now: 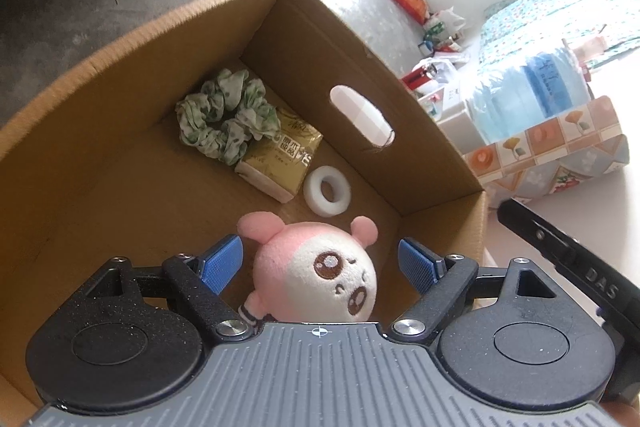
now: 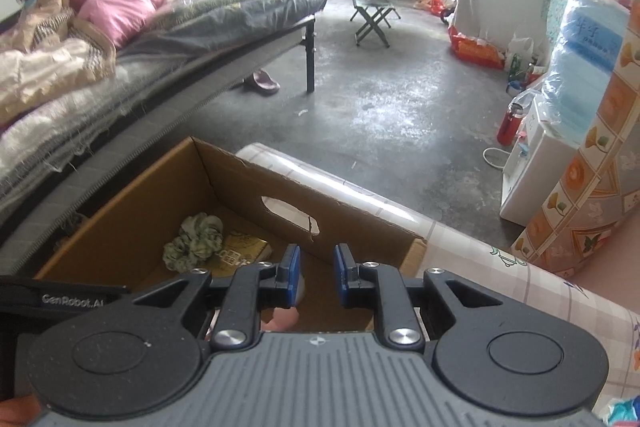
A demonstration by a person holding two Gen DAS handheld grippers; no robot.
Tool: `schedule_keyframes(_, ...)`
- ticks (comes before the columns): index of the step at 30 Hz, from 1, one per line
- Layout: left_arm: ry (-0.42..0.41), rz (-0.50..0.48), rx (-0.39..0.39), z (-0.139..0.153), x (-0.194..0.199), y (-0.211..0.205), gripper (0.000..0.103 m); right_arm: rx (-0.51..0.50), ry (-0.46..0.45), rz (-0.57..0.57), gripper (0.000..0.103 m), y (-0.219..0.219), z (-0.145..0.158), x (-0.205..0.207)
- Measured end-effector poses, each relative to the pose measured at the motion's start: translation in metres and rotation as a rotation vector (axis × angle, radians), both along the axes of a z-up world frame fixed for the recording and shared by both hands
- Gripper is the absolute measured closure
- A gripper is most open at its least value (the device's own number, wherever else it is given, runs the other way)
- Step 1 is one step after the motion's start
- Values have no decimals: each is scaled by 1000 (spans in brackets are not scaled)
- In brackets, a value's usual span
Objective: Organize soft objects
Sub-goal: 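Release the tape roll from the right tool while the left tool drops the pink bunny into the box, then move both tools back over the table toward the blue towel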
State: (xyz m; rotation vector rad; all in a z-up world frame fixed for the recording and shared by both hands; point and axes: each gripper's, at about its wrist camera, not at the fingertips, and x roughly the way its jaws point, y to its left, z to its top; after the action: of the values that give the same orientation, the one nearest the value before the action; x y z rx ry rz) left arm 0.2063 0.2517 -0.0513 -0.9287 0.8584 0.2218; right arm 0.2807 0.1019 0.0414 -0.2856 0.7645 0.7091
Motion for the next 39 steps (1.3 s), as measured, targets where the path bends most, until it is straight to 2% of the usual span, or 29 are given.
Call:
schedule_keyframes(3,-18,-3,20,11,-8,-3,18,54,6,-6,81,-17,12,-11)
schedule_keyframes(5,-30,-11,45,20,-15,-8,18,107,13,-9,76,-34,22,-19)
schedule_keyframes(6,-37,-19,63,26,-19,-11,18,131,12,-12,65,-42,26,-23)
schedule_keyframes(7,-42,-28,79,30,-23,-14,17,153,7,-15,48,-51,31,-29)
schedule_keyframes(9,-56,-49,112,40,-32,-21,16,196,-21,-12,34,-70,40,-44)
schedule_keyframes(13,-94,-101,147,55,-54,-37,13,248,-53,-19,33,-107,51,-75)
schedule_keyframes(16,-123,-145,170,65,-70,-51,11,304,-51,-27,29,-140,56,-98)
schedule_keyframes(20,-168,-205,260,81,-92,-75,7,377,-56,-45,24,-183,56,-133)
schedule_keyframes(22,-195,-231,312,88,-105,-89,6,411,-54,-56,19,-203,52,-149)
schedule_keyframes(28,-257,-312,434,104,-140,-132,4,458,-69,-124,17,-253,32,-201)
schedule_keyframes(34,-334,-402,551,112,-164,-186,3,471,-145,-215,11,-295,19,-246)
schedule_keyframes(39,-386,-513,594,111,-174,-235,1,529,-136,-302,10,-338,6,-270)
